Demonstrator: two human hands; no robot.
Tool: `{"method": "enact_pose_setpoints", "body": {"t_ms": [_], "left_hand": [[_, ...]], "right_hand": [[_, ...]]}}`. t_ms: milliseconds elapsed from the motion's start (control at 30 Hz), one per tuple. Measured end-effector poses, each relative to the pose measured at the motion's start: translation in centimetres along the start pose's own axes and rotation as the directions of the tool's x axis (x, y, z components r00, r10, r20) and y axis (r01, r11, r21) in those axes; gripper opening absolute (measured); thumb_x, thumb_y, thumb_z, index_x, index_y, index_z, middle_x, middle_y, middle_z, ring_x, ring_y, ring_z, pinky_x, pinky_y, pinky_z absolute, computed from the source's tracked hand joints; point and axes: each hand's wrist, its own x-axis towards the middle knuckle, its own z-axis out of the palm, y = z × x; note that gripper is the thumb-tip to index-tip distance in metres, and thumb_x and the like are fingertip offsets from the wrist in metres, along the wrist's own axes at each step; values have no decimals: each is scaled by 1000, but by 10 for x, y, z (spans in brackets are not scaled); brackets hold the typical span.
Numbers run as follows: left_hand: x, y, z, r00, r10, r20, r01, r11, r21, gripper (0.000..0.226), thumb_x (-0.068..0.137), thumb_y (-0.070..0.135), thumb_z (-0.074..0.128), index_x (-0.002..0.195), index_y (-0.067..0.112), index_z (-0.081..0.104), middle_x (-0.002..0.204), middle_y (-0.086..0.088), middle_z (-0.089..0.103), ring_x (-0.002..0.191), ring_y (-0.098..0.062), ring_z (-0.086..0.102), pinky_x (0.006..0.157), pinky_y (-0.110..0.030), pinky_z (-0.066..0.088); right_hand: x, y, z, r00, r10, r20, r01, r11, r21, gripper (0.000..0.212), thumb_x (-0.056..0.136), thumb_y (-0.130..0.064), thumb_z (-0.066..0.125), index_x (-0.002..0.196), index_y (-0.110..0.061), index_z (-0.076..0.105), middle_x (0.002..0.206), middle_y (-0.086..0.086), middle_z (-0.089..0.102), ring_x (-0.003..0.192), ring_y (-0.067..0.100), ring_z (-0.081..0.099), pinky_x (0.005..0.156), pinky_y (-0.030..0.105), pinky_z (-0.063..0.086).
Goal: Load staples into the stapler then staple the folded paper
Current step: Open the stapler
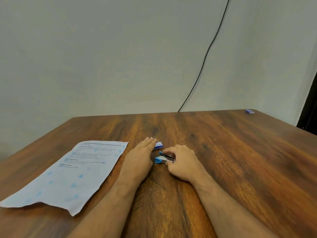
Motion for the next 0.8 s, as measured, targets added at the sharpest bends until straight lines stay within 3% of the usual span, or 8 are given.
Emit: {"method": "enact_pose_setpoints", "body": {"t_ms": [133,300,367,467,567,667,800], "left_hand": [[-2,-1,1,1000,16,-8,-17,999,-41,70,92,5,58,154,30,38,161,4,39,148,-10,35,121,-34,32],[-6,2,-2,997,73,-15,-74,994,-83,60,92,7,55,148,29,49,152,4,51,142,-11,45,118,-30,34],[-8,1,-3,995,95,-16,-96,990,-106,54,94,14,57,145,29,53,147,7,57,136,-10,51,114,-25,34],[-8,1,-3,995,100,-17,-101,983,-152,42,95,26,62,137,29,61,133,9,67,120,-8,60,104,-22,40],[-7,1,-5,998,69,6,-67,981,-181,32,97,34,61,129,28,66,120,8,72,104,-6,63,93,-24,46],[-8,3,-7,997,65,41,-55,978,-200,29,100,33,58,126,26,68,112,7,73,93,-2,60,84,-19,43],[-8,3,-9,997,62,47,-52,981,-188,25,101,34,54,117,25,70,104,7,74,87,-4,61,78,-23,44]], "right_hand": [[0,2,0,998,-23,-60,31,989,145,43,85,-19,69,126,-28,69,119,-9,71,109,10,61,101,32,45],[1,8,0,990,31,-135,21,932,363,31,87,-10,70,109,-31,73,90,-9,70,79,2,62,72,11,45],[3,11,-1,989,49,-136,19,890,455,28,87,-6,68,102,-29,74,87,-4,72,77,6,63,74,15,51],[5,17,0,990,68,-124,20,805,594,26,89,-4,63,90,-26,77,81,1,73,60,10,61,75,35,57],[6,22,-3,992,84,-97,-3,771,637,24,96,-9,59,93,-23,79,75,-4,73,55,9,56,68,30,52],[4,23,-5,995,80,-52,-26,756,654,13,94,-25,67,96,-24,79,75,-9,73,59,9,56,67,28,50],[10,21,-10,992,128,15,-103,717,689,11,82,-17,79,93,-18,81,83,3,78,65,10,66,71,29,57]]}}
